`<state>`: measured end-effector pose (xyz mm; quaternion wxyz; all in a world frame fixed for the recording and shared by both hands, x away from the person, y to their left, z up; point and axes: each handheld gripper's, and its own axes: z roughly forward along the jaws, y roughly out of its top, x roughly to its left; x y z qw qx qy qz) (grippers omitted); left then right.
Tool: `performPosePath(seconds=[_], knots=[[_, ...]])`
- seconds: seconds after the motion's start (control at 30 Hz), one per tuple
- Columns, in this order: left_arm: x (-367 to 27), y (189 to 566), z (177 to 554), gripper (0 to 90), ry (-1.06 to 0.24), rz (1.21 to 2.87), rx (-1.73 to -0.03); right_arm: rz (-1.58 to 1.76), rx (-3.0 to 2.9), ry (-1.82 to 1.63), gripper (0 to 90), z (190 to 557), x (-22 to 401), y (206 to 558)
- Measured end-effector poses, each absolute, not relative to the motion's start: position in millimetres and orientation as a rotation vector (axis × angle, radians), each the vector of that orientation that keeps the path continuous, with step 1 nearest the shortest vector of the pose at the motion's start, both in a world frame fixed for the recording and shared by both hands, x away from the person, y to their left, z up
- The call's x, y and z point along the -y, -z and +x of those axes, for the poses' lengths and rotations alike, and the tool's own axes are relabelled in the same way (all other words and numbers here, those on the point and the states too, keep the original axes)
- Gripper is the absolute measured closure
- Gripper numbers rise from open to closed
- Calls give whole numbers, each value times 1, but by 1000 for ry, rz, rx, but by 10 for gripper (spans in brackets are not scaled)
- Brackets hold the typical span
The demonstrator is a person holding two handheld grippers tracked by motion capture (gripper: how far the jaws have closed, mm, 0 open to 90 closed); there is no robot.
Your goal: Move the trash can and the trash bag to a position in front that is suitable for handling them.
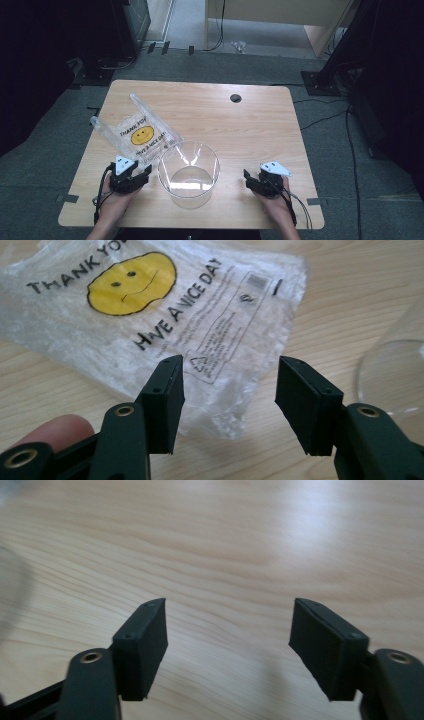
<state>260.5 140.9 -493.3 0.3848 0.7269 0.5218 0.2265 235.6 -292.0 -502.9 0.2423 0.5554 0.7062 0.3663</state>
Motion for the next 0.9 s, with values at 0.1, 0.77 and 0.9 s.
performPosePath(seconds=[0.1,0.77,0.9], knots=[[-141,499,266,421,-602,1880,-1360,1568,-1916,-904,263,239,303,511],[-172,513,265,813,-530,1975,-1276,1590,-1890,-863,223,240,307,523],[-190,511,258,757,-503,1977,-1281,1606,-1889,-875,223,240,308,523]])
